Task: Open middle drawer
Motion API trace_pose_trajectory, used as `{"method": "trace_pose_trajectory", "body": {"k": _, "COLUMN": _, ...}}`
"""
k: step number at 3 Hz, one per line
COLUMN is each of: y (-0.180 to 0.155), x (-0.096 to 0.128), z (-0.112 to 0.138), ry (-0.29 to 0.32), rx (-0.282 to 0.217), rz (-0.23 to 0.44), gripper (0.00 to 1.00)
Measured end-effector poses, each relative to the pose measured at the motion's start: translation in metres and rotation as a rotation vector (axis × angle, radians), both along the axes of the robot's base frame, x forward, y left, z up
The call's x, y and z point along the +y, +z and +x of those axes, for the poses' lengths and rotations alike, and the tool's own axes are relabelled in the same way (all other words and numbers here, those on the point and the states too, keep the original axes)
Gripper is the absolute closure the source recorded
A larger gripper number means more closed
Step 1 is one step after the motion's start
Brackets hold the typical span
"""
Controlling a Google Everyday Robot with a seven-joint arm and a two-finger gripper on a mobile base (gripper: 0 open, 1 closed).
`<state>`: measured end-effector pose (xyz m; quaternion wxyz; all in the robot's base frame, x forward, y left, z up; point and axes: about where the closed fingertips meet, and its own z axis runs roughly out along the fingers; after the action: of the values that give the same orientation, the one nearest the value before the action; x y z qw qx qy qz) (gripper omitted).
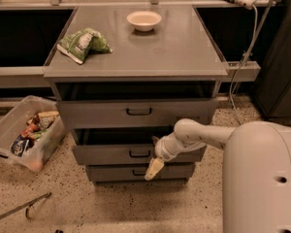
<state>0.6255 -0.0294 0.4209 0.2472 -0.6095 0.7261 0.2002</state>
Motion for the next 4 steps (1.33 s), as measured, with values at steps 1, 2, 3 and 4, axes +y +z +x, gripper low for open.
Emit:
{"method": "trace_pose_trajectory", "body": {"k": 1, "y": 0.0, "x": 0.001, "z": 0.0, "ry": 0.001, "rx": 0.0, "rz": 0.0, "gripper": 0.0}}
{"method": "trace_pose_trajectory", "body": {"k": 2, "y": -0.002, "x": 0.0, "z": -0.009, "ry": 0.003, "rx": 0.014, "rz": -0.003, "gripper": 0.0}}
{"method": "trace_pose_trajectory", "body": {"k": 3, "y": 0.007, "x": -0.007, "z": -0.038, "ry": -0.027, "rx": 0.045, "rz": 0.009, "gripper": 0.0}}
{"method": "trace_pose_trajectory", "body": {"k": 4, "y": 0.006, "x": -0.004, "z": -0.039, "ry": -0.018, "rx": 0.054, "rz": 0.012, "gripper": 0.0}}
